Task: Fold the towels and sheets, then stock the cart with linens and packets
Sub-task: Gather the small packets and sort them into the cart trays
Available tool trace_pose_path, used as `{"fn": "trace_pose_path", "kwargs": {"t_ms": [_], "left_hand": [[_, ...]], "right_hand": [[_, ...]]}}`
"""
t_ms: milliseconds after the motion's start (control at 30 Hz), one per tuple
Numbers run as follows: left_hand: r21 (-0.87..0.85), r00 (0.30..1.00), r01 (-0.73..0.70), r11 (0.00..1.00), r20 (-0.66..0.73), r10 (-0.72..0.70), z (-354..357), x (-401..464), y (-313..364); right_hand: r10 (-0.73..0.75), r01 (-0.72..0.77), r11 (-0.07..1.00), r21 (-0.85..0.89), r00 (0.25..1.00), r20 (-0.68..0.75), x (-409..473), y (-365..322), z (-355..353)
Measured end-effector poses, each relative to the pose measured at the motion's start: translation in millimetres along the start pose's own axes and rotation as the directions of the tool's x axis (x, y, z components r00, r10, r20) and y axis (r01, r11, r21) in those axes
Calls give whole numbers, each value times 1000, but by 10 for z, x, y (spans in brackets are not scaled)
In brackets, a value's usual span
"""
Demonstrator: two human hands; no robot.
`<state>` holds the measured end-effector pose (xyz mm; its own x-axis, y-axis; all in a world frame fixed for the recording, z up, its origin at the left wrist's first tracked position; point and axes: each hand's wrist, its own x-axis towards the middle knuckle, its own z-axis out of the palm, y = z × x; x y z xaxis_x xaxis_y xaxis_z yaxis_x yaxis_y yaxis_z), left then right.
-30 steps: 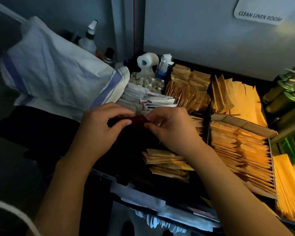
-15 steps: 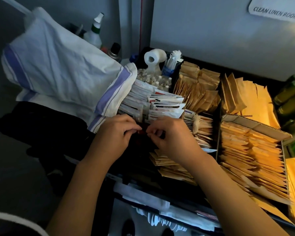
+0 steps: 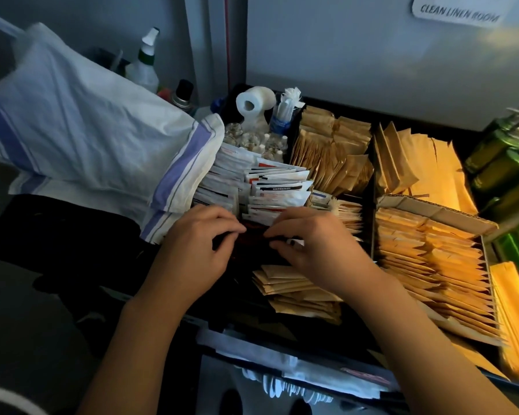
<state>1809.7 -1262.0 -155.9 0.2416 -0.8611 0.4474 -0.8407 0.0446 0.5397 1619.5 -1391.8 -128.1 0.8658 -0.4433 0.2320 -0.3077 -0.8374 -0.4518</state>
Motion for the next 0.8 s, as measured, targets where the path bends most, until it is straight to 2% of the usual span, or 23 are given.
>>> {"fn": "trace_pose_path", "kwargs": {"t_ms": [100, 367, 500, 667, 800], "left_hand": [[-78, 998, -57, 995, 33, 60, 105, 87, 234], [-190, 966, -141, 972, 189, 177, 550, 270, 720], [-195, 946, -161, 968, 249, 207, 715, 322, 832], [-153, 951, -163, 975, 239, 197, 811, 362, 843], [-148, 955, -149, 978, 234, 181, 815, 343, 844]], "right_hand": [[46, -45, 999, 20, 997, -65, -236, 119, -282], [233, -232, 972, 21, 968, -96, -881, 382, -693], [231, -230, 973, 21, 970, -78, -1051, 437, -677], [251, -249, 962, -111, 968, -1, -1102, 536, -504], [240, -239, 960, -146, 971, -5, -1081, 589, -393]]}}
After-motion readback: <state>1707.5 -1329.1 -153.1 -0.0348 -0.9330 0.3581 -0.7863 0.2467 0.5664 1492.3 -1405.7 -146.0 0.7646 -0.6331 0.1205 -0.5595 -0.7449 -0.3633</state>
